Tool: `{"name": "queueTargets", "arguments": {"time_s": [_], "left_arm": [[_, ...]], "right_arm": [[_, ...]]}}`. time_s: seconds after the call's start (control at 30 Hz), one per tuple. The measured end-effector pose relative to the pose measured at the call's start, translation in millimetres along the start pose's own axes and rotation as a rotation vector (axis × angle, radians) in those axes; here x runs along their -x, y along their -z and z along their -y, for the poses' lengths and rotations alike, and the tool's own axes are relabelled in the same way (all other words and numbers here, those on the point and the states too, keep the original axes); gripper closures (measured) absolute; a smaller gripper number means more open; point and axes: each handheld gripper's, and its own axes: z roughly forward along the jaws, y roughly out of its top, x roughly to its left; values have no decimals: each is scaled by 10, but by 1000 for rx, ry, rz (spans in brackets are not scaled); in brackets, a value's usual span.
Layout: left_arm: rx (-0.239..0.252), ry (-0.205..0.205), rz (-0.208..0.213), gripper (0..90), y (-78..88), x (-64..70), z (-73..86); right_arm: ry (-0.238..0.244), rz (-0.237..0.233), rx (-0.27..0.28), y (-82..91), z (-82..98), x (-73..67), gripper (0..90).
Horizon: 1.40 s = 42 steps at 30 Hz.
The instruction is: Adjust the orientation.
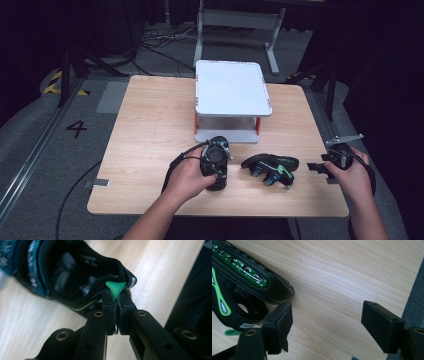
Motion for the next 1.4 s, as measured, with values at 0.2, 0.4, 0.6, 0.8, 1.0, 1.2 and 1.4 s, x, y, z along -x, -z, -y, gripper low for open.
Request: {"name": "queueTargets", "arguments": {"time_s": [0.2, 0.4, 0.6, 0.8, 1.0, 1.2, 1.4], "left_arm": [[-15, -45, 43, 864, -32, 182, -62], [-7, -34, 80, 845, -82, 156, -68], [41, 13, 138, 543, 51, 151, -32], [102, 83, 18, 401, 312, -4, 74], [117, 205, -150, 334, 550, -312, 350], [126, 257, -215, 242, 596, -566, 619], [123, 325, -282, 219, 609, -799, 979]], "right_arm": [[0, -2, 0, -1, 9, -15, 261], [6, -7, -2, -13, -5, -18, 261], [3, -10, -11, -20, -7, -23, 262], [0, -11, -11, 1, -5, -28, 267], [-1, -8, -1, 4, 13, -45, 261], [-4, 15, 19, 72, 23, -145, 202], [27, 29, 11, 123, 40, -204, 234]]}}
